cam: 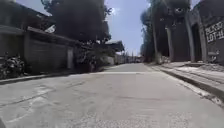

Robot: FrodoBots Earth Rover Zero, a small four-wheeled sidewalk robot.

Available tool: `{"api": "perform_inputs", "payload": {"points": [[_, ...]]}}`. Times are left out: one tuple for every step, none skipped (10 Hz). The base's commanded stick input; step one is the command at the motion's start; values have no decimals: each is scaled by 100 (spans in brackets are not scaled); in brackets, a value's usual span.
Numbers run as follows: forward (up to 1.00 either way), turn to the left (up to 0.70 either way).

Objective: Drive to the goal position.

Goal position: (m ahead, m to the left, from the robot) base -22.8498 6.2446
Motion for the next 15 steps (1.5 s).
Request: {"api": "perform_inputs", "payload": {"points": [[0,100],[0,100],[0,100],[0,100],[0,100],[0,100],[0,100],[0,100],[0,100],[0,100],[0,100],[0,100],[0,100],[0,100],[0,100]]}}
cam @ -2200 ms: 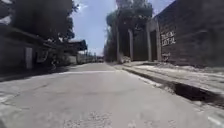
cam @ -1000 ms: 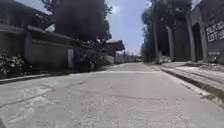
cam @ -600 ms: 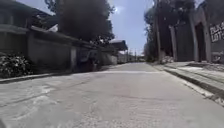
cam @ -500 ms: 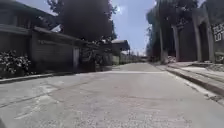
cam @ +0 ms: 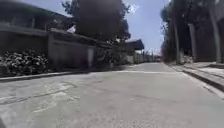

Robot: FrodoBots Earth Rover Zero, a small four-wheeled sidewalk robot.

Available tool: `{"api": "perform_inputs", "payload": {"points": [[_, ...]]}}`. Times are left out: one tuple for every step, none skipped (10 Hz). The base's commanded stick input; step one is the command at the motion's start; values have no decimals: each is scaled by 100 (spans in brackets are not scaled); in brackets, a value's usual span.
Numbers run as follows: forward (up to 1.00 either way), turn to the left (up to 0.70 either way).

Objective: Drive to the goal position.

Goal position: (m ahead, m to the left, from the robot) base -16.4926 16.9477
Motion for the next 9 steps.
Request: {"api": "perform_inputs", "payload": {"points": [[0,100],[0,100],[0,100],[0,100],[0,100],[0,100],[0,100],[0,100],[0,100]]}}
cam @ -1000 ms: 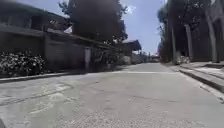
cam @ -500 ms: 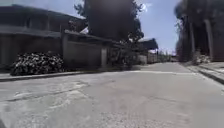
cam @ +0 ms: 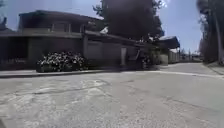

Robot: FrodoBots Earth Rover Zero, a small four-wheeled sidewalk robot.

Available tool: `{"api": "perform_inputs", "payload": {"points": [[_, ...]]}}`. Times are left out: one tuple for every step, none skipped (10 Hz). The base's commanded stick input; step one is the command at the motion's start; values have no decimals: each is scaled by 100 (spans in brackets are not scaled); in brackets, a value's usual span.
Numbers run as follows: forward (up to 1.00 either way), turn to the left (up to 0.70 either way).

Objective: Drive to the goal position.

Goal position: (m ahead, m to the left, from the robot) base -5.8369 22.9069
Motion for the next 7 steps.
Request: {"api": "perform_inputs", "payload": {"points": [[0,100],[0,100],[0,100],[0,100],[0,100],[0,100],[0,100]]}}
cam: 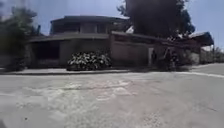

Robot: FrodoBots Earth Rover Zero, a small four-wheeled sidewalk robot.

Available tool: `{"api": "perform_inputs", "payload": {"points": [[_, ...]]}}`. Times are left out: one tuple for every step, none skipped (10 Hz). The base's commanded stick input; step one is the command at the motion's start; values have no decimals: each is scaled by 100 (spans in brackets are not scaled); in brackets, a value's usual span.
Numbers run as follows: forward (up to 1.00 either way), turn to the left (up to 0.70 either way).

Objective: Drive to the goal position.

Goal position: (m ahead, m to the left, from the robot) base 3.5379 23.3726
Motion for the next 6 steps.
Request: {"api": "perform_inputs", "payload": {"points": [[0,100],[0,100],[0,100],[0,100],[0,100],[0,100]]}}
